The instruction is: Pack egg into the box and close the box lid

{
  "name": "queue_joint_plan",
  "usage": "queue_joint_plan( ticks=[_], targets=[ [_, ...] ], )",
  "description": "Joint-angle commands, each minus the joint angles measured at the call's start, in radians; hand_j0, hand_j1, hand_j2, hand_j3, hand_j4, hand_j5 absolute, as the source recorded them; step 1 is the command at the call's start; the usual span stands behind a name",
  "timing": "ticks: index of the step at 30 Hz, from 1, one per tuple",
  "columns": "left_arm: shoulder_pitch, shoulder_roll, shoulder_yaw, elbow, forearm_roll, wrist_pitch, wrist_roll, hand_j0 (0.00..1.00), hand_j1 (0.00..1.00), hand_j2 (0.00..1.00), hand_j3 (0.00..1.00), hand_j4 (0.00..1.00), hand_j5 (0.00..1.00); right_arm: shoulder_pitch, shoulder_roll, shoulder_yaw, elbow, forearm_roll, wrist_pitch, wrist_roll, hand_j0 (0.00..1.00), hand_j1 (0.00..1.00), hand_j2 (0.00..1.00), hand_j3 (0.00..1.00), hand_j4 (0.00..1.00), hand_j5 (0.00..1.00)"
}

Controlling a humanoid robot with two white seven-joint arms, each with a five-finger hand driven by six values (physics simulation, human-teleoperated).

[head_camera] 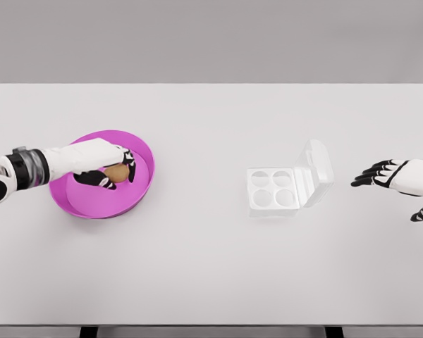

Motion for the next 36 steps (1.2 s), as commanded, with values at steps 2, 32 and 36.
queue_joint_plan(
  ticks=[2, 32, 36],
  targets=[
    [-0.002, 0.001, 0.007, -0.019, 0.005, 0.0, 0.0, 0.36, 0.36, 0.36, 0.36, 0.36, 0.36, 0.002, -0.002, 0.001, 0.001, -0.005, 0.003, 0.0, 1.0, 1.0, 1.0, 1.0, 1.0, 1.0],
    [-0.038, -0.124, 0.041, -0.093, 0.009, -0.009, 0.0, 0.33, 0.33, 0.33, 0.33, 0.33, 0.33, 0.002, 0.008, 0.005, -0.002, -0.007, 0.003, 0.0, 1.0, 1.0, 1.0, 1.0, 1.0, 1.0],
    [-0.04, -0.168, 0.033, -0.093, 0.009, -0.009, 0.0, 0.33, 0.33, 0.33, 0.33, 0.33, 0.33, 0.003, 0.009, 0.01, -0.002, -0.007, 0.003, 0.0, 1.0, 1.0, 1.0, 1.0, 1.0, 1.0]
  ],
)
